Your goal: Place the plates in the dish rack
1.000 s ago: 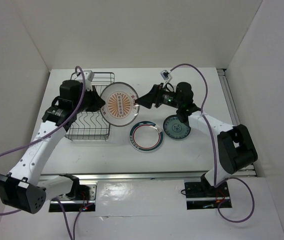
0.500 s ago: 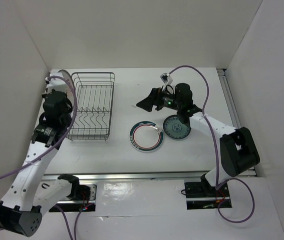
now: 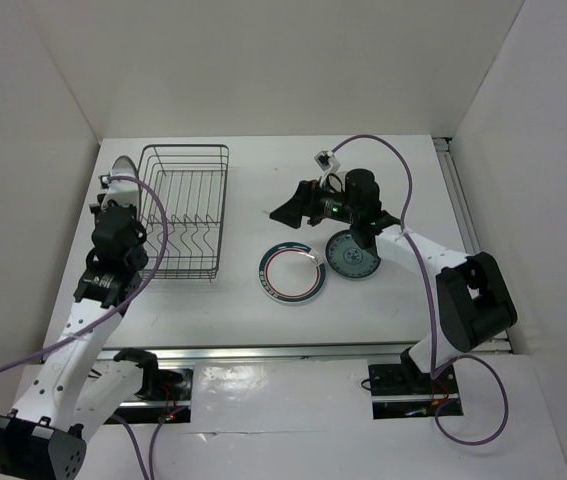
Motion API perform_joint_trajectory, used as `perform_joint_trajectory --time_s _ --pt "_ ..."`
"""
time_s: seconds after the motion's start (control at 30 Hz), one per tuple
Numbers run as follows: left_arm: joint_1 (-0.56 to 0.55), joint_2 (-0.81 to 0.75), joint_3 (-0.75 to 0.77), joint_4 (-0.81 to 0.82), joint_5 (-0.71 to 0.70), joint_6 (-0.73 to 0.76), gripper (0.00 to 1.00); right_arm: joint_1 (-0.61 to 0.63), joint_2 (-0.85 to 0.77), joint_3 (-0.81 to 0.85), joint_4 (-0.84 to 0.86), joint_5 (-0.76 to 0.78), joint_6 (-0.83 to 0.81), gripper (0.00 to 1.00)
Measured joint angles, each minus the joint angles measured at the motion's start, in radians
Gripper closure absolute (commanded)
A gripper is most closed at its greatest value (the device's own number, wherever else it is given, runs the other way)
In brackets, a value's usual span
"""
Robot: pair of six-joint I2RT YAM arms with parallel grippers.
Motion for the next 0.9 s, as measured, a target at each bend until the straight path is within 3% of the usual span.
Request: perform_joint_trajectory --time_s 0.77,0.8,0.9 --pt "0.001 0.127 -0.032 0.044 0.032 -0.008 1.0 0.002 -0.004 0.0 -0.001 0.0 0.0 0.0" --pt "0.002 0.129 -0.032 0.043 0.032 -0.013 0.93 0.002 -0.005 0.0 -0.001 0.0 0.0 0.0" --pt "0.003 0.14 -0.032 0.034 0.031 -0.032 0.93 0.002 -0.007 -0.001 -0.001 0.0 0.0 0.0"
